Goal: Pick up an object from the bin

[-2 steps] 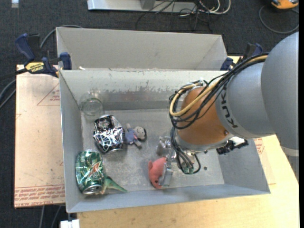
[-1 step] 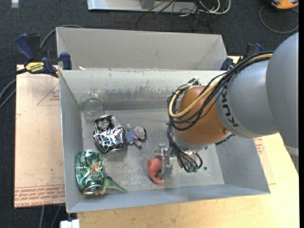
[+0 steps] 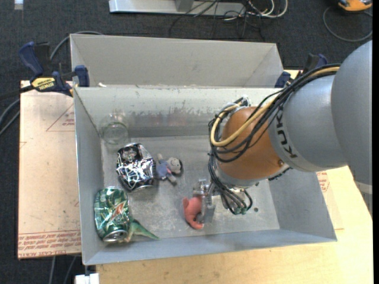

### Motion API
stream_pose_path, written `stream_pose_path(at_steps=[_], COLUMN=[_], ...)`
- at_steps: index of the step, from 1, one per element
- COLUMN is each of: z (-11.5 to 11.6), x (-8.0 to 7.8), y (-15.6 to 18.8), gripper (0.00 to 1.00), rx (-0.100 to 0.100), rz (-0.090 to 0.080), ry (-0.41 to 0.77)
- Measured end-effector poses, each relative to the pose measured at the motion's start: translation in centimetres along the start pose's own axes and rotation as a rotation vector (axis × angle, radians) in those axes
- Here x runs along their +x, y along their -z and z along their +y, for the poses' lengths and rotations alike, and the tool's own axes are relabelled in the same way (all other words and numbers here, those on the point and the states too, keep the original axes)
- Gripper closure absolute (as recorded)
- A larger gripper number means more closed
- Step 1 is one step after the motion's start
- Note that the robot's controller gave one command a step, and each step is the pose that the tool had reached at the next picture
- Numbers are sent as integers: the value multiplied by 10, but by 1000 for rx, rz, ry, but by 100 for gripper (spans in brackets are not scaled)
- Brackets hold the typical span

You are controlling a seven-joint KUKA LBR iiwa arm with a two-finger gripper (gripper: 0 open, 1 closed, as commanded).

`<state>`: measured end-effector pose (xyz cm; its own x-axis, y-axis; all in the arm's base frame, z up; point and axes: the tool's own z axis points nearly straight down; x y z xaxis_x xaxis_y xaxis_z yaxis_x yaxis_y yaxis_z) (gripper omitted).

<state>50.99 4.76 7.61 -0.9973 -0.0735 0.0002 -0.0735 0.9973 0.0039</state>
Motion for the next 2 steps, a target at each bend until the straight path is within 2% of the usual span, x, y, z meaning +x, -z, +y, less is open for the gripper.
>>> stream_pose_path(at_steps=[1, 2], z=[26, 25], x=[-18, -18], y=[166, 166], gripper=[100, 100], rx=[-1, -1], rz=[-2, -2], ry=[-6, -7])
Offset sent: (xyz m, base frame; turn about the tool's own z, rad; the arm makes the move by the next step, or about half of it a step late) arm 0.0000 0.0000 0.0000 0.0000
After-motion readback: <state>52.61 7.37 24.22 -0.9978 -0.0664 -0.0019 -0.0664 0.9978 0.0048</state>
